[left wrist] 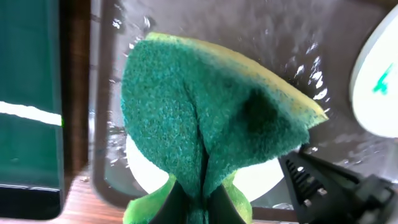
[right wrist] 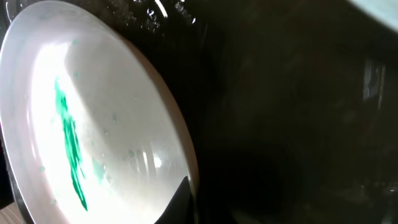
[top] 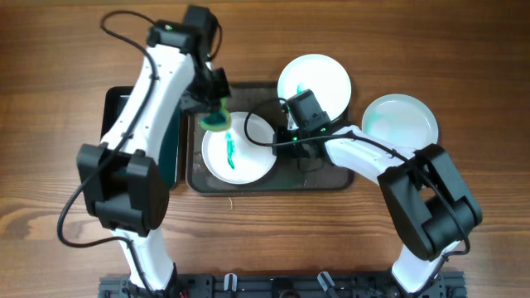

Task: Clean dirty plates on tray and stack at the side
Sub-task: 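Bring the sponge with left gripper onto the held plate, then scrub the plate with the sponge while right gripper holds it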

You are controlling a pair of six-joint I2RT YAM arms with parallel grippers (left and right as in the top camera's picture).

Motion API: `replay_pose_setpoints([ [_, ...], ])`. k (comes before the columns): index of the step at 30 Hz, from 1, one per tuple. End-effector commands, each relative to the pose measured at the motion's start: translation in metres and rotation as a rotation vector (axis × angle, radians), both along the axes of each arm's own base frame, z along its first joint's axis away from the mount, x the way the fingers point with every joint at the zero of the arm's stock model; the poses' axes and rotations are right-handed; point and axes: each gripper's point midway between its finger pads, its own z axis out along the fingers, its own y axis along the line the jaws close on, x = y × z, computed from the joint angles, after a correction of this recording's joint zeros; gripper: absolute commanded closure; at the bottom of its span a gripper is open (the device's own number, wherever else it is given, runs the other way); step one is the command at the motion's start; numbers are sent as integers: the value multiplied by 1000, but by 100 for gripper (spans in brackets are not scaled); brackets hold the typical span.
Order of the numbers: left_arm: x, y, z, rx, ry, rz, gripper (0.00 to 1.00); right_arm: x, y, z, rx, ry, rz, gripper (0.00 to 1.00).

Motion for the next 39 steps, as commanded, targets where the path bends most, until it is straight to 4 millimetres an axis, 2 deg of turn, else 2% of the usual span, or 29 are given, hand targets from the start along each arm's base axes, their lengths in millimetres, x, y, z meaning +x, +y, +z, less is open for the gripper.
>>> replay_pose_setpoints([
  [1,-19,-14,-24,-11,45,-71,96,2,7,3,33,9,11,96],
  [3,-26,-14,-36,-4,68,-76,96,1,7,3,31,13,10,96],
  [6,-42,-9,-62,12,123,11,96,3,4,1,22,23,-29,96],
  [11,-56,-6,-83,33,167,106,96,9,-5,-2,-7,41,-144,96],
  [14,-62,-10,-93,41,170,112,96,11,-5,-2,-4,41,-160,96],
  [18,-68,-19,-119,36,142,156,96,11,-3,0,7,38,-147,95],
  [19,-69,-20,-124,35,139,168,96,10,-2,0,10,40,-142,94],
  [23,-80,-16,-147,32,136,181,96,11,5,6,25,13,-63,79],
  [28,-87,-13,-153,38,149,172,96,21,11,20,13,-64,31,76],
  [29,-87,-14,-153,38,148,169,96,23,13,22,14,-82,45,77],
  [32,-87,-13,-153,38,148,169,96,28,9,18,-12,-102,35,88],
  [34,-87,-14,-153,37,149,169,96,24,10,11,-8,-69,33,89],
  [36,-85,-21,-153,-5,145,129,96,17,14,2,13,-21,36,91],
  [39,-80,-45,-149,-146,114,-58,96,13,16,-3,32,16,32,96],
])
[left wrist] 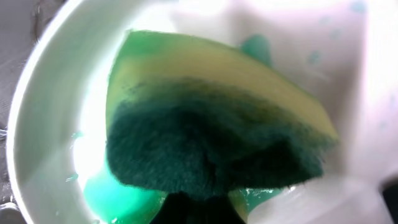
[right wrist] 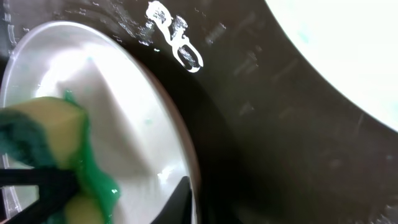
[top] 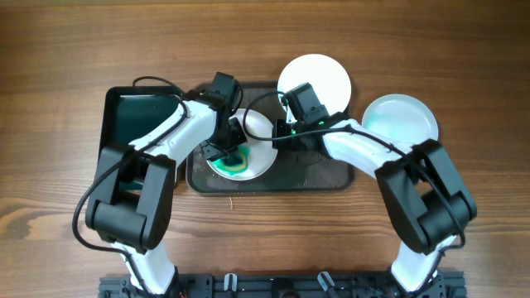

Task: Clean dirty plates on tray and stack at the side
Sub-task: 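Scrub the plate with the sponge while right gripper holds it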

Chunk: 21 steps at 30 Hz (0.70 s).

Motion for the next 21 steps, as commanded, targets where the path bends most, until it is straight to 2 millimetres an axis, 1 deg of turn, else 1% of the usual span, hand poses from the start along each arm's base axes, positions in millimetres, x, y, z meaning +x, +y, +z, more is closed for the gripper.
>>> replay_pose_setpoints([
  [1,-24,-28,-27,-162,67,-241,96,-3,15,-1,58,42,24,96],
  [3,-20,-35,-25,-202,35,-325,96,-3,15,-1,58,43,22,96],
  [4,-16,-39,-23,-219,0,-401,96,-3,15,-1,58,43,23,96],
  [7,-13,-42,-22,-234,-41,-509,96,-4,15,-2,57,46,21,96],
  [9,-16,-49,-19,-281,-44,-545,96,-4,15,-2,56,47,22,96],
  [12,-25,-71,-7,-439,-50,-594,96,-4,15,-2,56,47,22,96],
  [14,-26,-79,-2,-491,-65,-619,96,-4,15,-2,56,47,22,96],
  [16,-22,-81,-1,-499,-82,-623,96,-4,15,-2,56,47,22,96],
  [17,-20,-81,0,-495,-89,-623,96,-4,15,-2,56,47,22,96],
  [18,-13,-76,-1,-462,-98,-599,96,-4,15,-2,56,47,22,96],
  [19,-5,-67,-5,-398,-96,-543,96,-4,15,-2,56,47,22,96],
  [20,7,-53,-9,-307,-97,-461,96,-4,15,-2,56,47,22,96],
  [21,21,-35,-11,-200,-111,-368,96,-4,15,-2,56,47,21,96],
])
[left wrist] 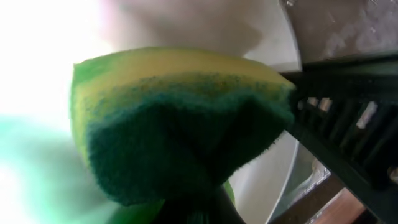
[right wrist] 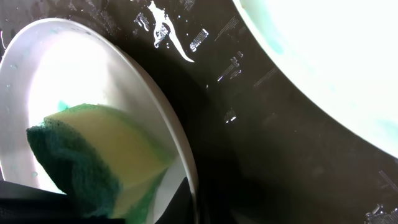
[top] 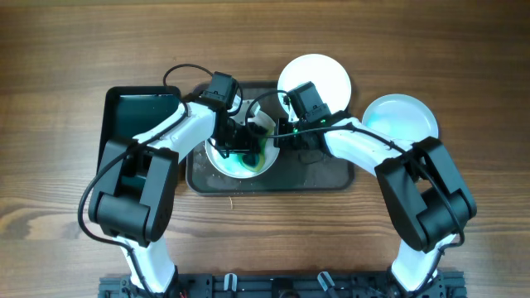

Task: Clean dirty plates on tray and stack at the side
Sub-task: 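Scrub the plate with the sponge while right gripper holds it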

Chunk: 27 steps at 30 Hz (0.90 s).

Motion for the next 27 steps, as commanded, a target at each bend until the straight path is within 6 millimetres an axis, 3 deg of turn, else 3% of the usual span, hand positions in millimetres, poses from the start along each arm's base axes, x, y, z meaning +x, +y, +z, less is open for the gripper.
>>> replay_pose_setpoints([
  [1,30,39,-17,235,-12,258,96,-8,19,-2,53,45,34,96],
  [3,51,70,-11,368,-58,421,96,-8,19,-2,53,46,33,96],
  [5,57,106,-6,534,-86,601,96,-9,19,-2,52,47,34,96],
  [7,50,119,-5,607,-77,656,96,-9,19,-2,52,49,33,96],
  [11,36,120,-7,633,-26,643,96,-9,19,-2,52,48,33,96],
  [13,23,94,-10,516,67,557,96,-9,19,-2,52,49,33,96],
  [14,14,56,-6,314,133,395,96,-9,19,-2,51,49,33,95],
  [16,7,15,8,73,152,207,96,-9,19,-2,52,49,33,96],
  [18,5,-3,18,-48,153,136,96,-9,19,-2,53,53,26,96],
  [20,8,-6,20,-65,137,129,96,-9,19,-2,53,54,26,96],
  [22,20,10,10,35,107,211,96,-10,18,-3,51,57,26,96],
  [27,42,87,-8,450,7,551,96,-10,18,-3,50,59,26,96],
])
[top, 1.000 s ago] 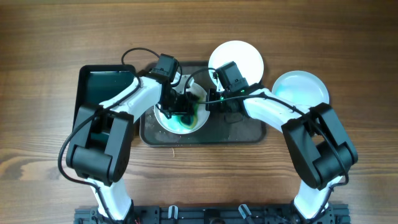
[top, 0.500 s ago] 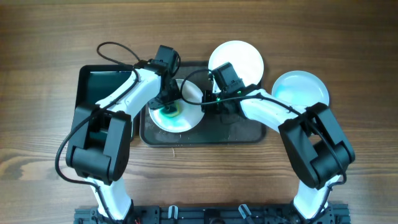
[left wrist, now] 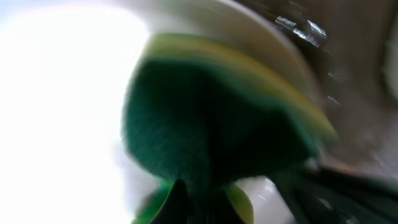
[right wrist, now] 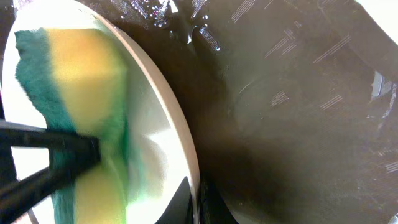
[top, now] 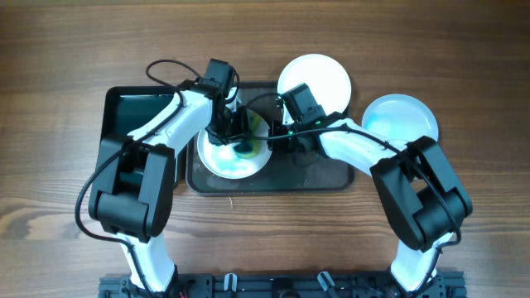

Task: Clean dirty plates on tray and stack at the side
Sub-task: 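Scrub the plate with the sponge while right gripper holds it, then lift the plate with right gripper and stack it on the side plate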

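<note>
A white plate (top: pixel 224 157) smeared with green lies in the dark tray (top: pixel 319 178). My left gripper (top: pixel 241 141) is shut on a green and yellow sponge (left wrist: pixel 217 124) pressed on the plate's right part; the sponge (right wrist: pixel 74 106) also shows in the right wrist view. My right gripper (right wrist: pixel 194 202) is shut on the plate's right rim (right wrist: pixel 180 137). A second white plate (top: pixel 315 80) rests at the tray's back right corner. A third plate (top: pixel 400 121) with a faint green tint lies on the table to the right.
A dark green bin (top: pixel 137 124) stands left of the tray, next to my left arm. The tray floor (right wrist: pixel 292 124) is wet. Wooden table (top: pixel 265 232) lies all around.
My left gripper has moved the sponge from the plate's lower right toward its upper right. Green smear is spread over the plate's middle. The right gripper still grips the rim.
The sponge hung above the tray's back left while the plate bore a green streak and my right gripper held its rim. Then the sponge was on the plate's lower middle, then at its right, and now at its upper right, the streak smeared out.
</note>
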You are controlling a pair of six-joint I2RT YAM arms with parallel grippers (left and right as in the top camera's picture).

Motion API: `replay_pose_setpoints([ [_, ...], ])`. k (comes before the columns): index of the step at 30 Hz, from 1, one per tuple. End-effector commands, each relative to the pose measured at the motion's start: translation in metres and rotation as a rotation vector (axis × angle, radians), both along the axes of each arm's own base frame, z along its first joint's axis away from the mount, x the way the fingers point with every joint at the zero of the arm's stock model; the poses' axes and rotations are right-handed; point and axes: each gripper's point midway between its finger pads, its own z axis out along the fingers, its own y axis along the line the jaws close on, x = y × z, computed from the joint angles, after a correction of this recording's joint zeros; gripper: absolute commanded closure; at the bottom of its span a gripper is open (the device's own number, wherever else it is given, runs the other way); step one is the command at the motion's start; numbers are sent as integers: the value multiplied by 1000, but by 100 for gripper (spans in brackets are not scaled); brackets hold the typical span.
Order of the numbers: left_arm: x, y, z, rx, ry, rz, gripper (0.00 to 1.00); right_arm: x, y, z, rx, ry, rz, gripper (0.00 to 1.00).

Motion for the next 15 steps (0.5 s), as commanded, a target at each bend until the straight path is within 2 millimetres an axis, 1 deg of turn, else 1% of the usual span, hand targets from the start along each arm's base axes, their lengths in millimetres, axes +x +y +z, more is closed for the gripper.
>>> replay_pose_setpoints([
  [1,8,78,-15,413,-29,291,96,-1,3,-3,8,23,0,95],
  [3,0,93,-14,495,-9,337,96,0,2,-3,6,25,-9,96],
  [5,-12,93,-14,507,35,325,96,1,0,-4,-1,27,-28,96],
  [6,-17,90,-15,494,62,317,96,1,0,-4,-2,26,-29,96],
  [7,-23,81,-16,444,98,297,96,1,0,-4,-2,26,-29,96],
  [8,-28,64,-16,347,134,241,96,1,0,-4,0,30,-33,96],
  [9,-29,41,-12,212,152,154,96,1,0,-4,0,34,-38,96],
  [10,-27,26,-7,123,152,97,96,1,0,-4,-1,36,-39,96],
  [11,-25,10,2,22,144,32,96,0,0,-4,-1,39,-41,96],
  [12,-18,-7,20,-101,126,-28,96,0,-1,-3,-2,40,-41,96],
  [13,-11,-12,32,-140,113,-37,96,0,-1,-2,-3,40,-41,96],
  [15,8,-7,59,-156,70,-15,96,0,-5,2,-26,44,-50,96],
])
